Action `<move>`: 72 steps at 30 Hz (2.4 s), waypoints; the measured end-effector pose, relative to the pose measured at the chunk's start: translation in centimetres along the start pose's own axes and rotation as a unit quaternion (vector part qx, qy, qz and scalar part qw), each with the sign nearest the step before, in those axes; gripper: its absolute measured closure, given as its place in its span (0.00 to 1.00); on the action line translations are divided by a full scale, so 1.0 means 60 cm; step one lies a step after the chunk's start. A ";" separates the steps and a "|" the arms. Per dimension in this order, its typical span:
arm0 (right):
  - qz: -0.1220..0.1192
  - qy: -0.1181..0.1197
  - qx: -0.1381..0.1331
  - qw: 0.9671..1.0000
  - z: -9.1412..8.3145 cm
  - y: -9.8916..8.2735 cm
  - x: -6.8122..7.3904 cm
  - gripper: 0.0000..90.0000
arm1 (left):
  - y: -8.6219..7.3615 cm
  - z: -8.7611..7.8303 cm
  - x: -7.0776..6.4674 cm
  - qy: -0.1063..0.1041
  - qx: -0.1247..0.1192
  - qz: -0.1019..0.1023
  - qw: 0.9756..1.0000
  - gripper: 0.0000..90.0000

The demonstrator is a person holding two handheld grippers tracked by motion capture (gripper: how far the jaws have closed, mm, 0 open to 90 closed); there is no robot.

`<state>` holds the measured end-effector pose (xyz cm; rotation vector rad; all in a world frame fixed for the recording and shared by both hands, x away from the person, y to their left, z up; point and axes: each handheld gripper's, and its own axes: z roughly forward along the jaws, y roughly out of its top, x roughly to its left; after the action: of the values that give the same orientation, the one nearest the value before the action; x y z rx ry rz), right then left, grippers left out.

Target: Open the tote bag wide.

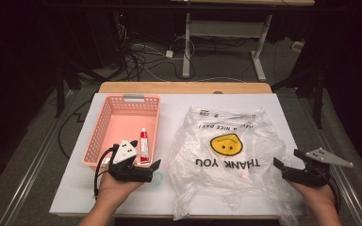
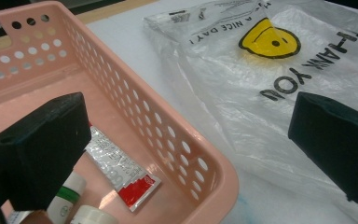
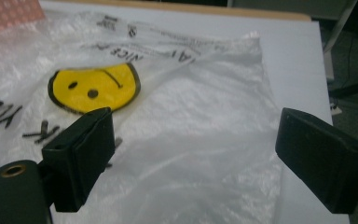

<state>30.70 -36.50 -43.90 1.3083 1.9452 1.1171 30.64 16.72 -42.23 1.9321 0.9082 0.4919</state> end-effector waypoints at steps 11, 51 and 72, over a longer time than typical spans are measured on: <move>0.038 -0.007 0.044 0.998 -0.010 -0.048 -0.020 0.26 | -0.011 -0.009 -0.003 -0.006 -0.026 -0.015 1.000 0.00; -0.036 0.088 0.096 0.991 -0.025 -0.066 0.069 0.96 | 0.005 -0.004 0.002 -0.033 -0.046 -0.016 0.998 0.00; -0.003 0.020 0.025 0.999 0.026 0.021 -0.012 0.58 | -0.009 -0.031 0.004 -0.016 -0.024 -0.009 1.000 0.00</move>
<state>32.81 -36.40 -43.64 1.3146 2.0172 1.1045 29.35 18.15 -41.78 1.8818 0.8843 0.4672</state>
